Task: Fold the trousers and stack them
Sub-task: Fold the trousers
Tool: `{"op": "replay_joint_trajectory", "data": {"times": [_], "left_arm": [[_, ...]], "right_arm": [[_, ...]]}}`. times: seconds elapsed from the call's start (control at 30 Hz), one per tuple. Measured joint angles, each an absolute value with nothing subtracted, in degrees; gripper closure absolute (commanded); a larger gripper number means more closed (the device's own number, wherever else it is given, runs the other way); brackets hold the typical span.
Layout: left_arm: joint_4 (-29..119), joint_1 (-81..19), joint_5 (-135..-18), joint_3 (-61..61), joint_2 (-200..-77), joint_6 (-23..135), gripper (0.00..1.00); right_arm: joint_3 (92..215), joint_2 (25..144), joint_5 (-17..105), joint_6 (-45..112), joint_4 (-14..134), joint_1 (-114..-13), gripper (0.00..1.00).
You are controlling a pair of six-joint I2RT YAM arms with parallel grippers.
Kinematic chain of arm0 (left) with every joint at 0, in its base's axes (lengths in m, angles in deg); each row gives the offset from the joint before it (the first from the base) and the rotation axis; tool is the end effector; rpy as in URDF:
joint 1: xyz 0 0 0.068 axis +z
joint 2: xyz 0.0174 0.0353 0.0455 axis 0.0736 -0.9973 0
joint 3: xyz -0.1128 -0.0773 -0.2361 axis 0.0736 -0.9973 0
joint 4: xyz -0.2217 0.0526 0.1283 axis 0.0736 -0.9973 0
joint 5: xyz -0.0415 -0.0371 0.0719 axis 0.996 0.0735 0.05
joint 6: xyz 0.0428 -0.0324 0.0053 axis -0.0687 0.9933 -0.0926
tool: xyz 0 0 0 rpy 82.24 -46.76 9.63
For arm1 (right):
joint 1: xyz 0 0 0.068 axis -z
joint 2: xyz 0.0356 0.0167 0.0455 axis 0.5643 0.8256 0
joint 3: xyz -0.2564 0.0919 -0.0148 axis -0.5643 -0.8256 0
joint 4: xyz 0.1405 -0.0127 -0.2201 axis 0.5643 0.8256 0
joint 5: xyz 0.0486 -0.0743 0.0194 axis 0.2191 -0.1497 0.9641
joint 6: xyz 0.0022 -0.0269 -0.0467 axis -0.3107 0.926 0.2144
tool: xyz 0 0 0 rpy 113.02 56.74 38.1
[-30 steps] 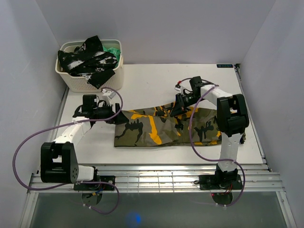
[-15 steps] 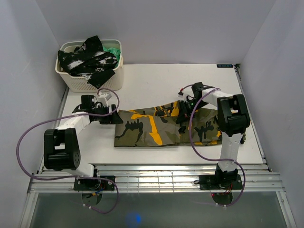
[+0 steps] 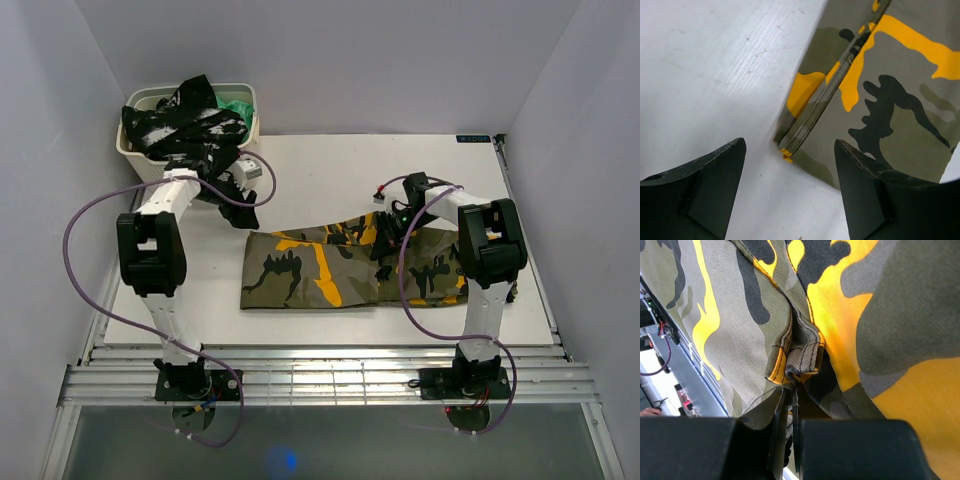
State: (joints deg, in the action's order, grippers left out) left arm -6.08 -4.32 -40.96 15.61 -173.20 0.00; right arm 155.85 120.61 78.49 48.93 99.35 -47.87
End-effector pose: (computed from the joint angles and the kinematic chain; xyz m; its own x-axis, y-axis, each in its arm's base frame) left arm 0.3918 -0.0253 0.2319 -0.5185 0.5043 -0.6905 0.8218 0.5171 -0.2395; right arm 0.3709 0.1138 0.1406 -0.9016 -0.3303 -0.2793 -0.4318 0.6474 0.6281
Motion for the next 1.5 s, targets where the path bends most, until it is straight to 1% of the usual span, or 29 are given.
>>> {"op": "replay_joint_trajectory", "data": {"times": [0.2,0.37,0.6,0.9,1.0,1.07,1.1,1.13,1.17,1.23,1.27,1.33,1.37,1.4,1.47,1.5], "left_arm": [[-15.8,-7.9,-39.4,19.9,-181.3,-9.3,0.17],[-18.4,-10.7,-39.3,22.2,-183.8,-12.1,0.17],[-18.6,-13.5,-39.3,22.6,-184.2,-13.0,0.20],[-14.5,-15.2,-41.0,22.2,-184.4,-11.9,0.18],[-13.8,-15.7,-41.8,22.2,-185.2,-12.0,0.22],[-14.1,-15.9,-42.0,22.2,-186.0,-12.3,0.27],[-14.3,-16.0,-42.2,22.2,-186.4,-12.5,0.34],[-14.5,-16.1,-42.2,22.2,-186.8,-12.8,0.34],[-14.9,-16.1,-42.4,22.2,-187.1,-13.3,0.44],[-15.7,-16.1,-42.5,22.0,-187.5,-13.6,0.54],[-15.7,-16.1,-42.6,21.9,-187.5,-14.0,0.63],[-16.0,-16.0,-42.6,21.9,-187.5,-14.2,0.71],[-16.1,-16.0,-42.6,21.8,-187.5,-14.2,0.80],[-16.2,-15.9,-42.5,21.8,-187.5,-14.2,0.83],[-16.5,-15.6,-42.2,21.8,-187.5,-14.3,0.86],[-16.6,-15.4,-42.1,21.8,-187.5,-14.3,0.90]], "right_arm": [[155.8,120.6,78.5,49.8,99.4,-48.0,0.92],[155.8,120.6,78.5,50.0,99.4,-48.3,0.92],[155.8,120.6,78.4,50.2,99.4,-48.4,0.92],[156.1,120.6,78.5,50.3,99.5,-48.7,0.92],[156.1,120.6,78.5,50.3,99.5,-48.7,0.92],[156.2,120.6,78.5,50.3,99.6,-48.7,0.92],[156.3,120.6,78.5,50.3,99.6,-48.7,0.92],[156.4,120.6,78.5,50.3,99.6,-48.7,0.92],[156.4,120.6,78.5,50.3,99.6,-48.7,0.92],[156.5,120.6,78.5,50.4,99.7,-48.7,0.92],[156.5,120.6,78.5,50.4,99.7,-48.7,0.92],[156.5,120.6,78.5,50.4,99.7,-48.7,0.92],[156.5,120.6,78.6,50.4,99.7,-48.7,0.92],[156.5,120.6,78.6,50.4,99.7,-48.7,0.92],[156.5,120.6,78.6,50.4,99.6,-48.7,0.92],[156.5,120.6,78.6,50.4,99.6,-48.8,0.92]]}}
